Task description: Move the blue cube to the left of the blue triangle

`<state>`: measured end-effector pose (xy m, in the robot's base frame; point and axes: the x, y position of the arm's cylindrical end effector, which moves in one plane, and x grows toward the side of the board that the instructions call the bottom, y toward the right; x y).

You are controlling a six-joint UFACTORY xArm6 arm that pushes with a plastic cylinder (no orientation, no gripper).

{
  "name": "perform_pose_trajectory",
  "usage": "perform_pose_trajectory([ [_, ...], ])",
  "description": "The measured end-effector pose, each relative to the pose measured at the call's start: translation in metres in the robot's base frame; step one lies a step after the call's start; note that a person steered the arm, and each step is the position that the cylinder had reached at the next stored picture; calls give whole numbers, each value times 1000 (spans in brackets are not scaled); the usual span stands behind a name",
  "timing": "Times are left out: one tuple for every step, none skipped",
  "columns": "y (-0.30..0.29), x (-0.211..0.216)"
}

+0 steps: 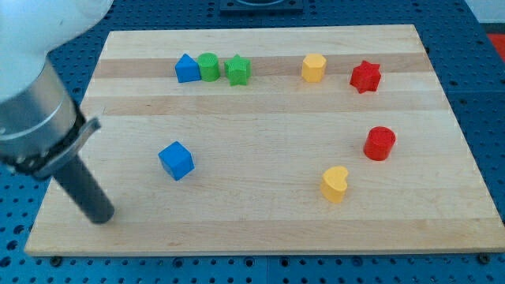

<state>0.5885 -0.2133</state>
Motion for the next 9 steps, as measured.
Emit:
perform_pose_trajectory([
  [26, 0],
  [105, -2],
  [105, -2],
  [93, -28],
  [79, -84],
  [62, -140],
  [44, -166],
  [40, -147],
  [63, -70],
])
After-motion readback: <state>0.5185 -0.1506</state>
